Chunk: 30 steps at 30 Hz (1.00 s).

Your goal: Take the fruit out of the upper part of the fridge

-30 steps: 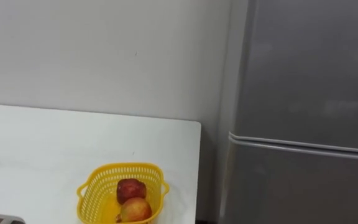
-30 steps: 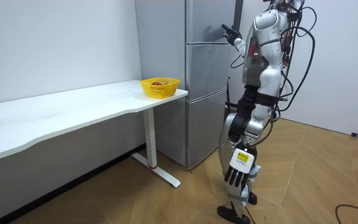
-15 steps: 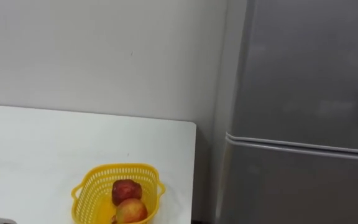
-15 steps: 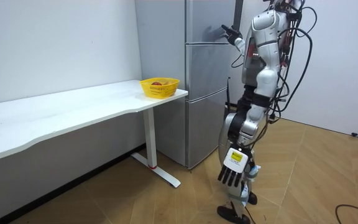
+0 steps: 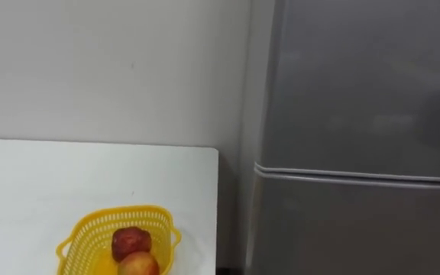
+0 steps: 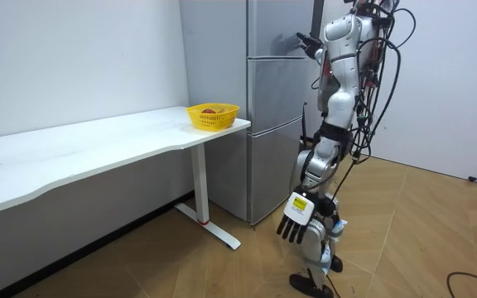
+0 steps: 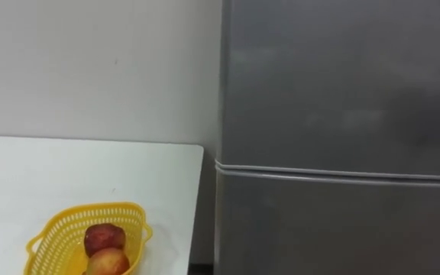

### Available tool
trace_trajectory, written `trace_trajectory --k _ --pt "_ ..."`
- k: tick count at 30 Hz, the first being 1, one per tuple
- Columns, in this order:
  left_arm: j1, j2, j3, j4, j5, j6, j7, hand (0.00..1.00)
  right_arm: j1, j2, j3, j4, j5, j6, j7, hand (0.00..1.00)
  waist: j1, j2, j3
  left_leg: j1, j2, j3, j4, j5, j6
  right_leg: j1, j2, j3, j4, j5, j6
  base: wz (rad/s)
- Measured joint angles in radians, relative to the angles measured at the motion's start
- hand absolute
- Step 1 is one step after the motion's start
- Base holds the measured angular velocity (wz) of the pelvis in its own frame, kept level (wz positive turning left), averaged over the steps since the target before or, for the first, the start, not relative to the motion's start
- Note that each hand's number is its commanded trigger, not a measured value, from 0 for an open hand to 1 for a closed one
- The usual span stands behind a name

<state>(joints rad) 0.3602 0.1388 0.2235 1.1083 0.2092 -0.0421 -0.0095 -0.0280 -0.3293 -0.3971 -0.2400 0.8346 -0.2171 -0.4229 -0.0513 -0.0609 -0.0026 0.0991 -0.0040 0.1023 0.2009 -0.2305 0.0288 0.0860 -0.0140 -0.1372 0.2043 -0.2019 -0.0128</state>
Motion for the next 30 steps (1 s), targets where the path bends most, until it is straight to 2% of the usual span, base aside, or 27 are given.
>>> trace_trajectory --k 3,8,11,15,18,21,25,30 --pt "-0.018 0.004 -0.001 0.000 0.000 0.012 0.003 0.00 0.011 0.000 -0.016 0.000 -0.004 0.003 0.000 0.00 -0.021 0.000 0.0021 0.001 0.008 0.011 -0.003 0.000 0.000 -0.003 0.000 0.004 -0.001 0.001 -0.001 -0.10" --pt "-0.040 0.017 -0.038 -0.007 0.000 0.020 0.017 0.00 0.021 0.000 -0.020 0.026 -0.015 0.031 0.015 0.00 -0.034 0.000 0.0045 0.018 0.014 0.054 -0.013 0.000 -0.001 -0.012 0.004 0.033 0.000 0.002 -0.002 -0.21" --pt "-0.042 0.023 -0.041 -0.028 0.001 0.021 0.020 0.00 0.070 0.000 -0.021 0.030 -0.009 0.046 0.014 0.00 -0.034 0.000 0.0040 0.018 0.016 0.064 -0.016 0.000 -0.001 -0.019 0.008 0.053 0.001 0.005 -0.002 -0.15" --pt "-0.041 0.026 -0.047 -0.040 0.002 0.028 0.021 0.00 0.123 0.003 -0.026 0.034 -0.011 0.046 -0.006 0.00 -0.045 0.005 0.0039 0.016 0.016 0.066 -0.017 -0.001 -0.001 -0.021 0.009 0.054 0.001 0.007 -0.001 -0.02" --pt "-0.044 0.033 -0.082 -0.055 0.001 0.042 0.024 0.00 0.146 0.007 -0.016 0.095 -0.067 0.043 -0.017 0.00 -0.052 0.018 0.0030 0.017 0.018 0.064 -0.031 -0.003 -0.003 -0.018 0.015 0.057 -0.001 0.011 -0.002 0.01" --pt "-0.049 0.036 -0.089 -0.057 0.001 0.042 0.028 0.00 0.219 0.036 -0.016 0.194 -0.136 0.059 -0.023 0.00 -0.040 0.019 -0.0042 0.019 0.014 0.065 -0.032 -0.003 -0.003 -0.017 0.017 0.058 0.001 0.012 -0.002 -0.02" --pt "-0.040 0.036 -0.092 -0.066 -0.002 0.050 0.029 0.00 0.298 0.058 0.047 0.346 -0.182 0.067 -0.031 0.00 -0.026 0.036 -0.0020 0.020 0.022 0.081 -0.032 -0.003 -0.003 -0.020 0.017 0.067 0.002 0.014 -0.002 -0.09" --pt "-0.035 0.031 -0.110 -0.066 0.002 0.051 0.042 0.00 0.305 0.137 0.103 0.570 -0.211 0.088 -0.030 0.00 -0.026 0.054 0.0011 0.022 0.023 0.085 -0.033 -0.003 -0.003 -0.019 0.018 0.071 -0.001 0.015 -0.002 0.00"
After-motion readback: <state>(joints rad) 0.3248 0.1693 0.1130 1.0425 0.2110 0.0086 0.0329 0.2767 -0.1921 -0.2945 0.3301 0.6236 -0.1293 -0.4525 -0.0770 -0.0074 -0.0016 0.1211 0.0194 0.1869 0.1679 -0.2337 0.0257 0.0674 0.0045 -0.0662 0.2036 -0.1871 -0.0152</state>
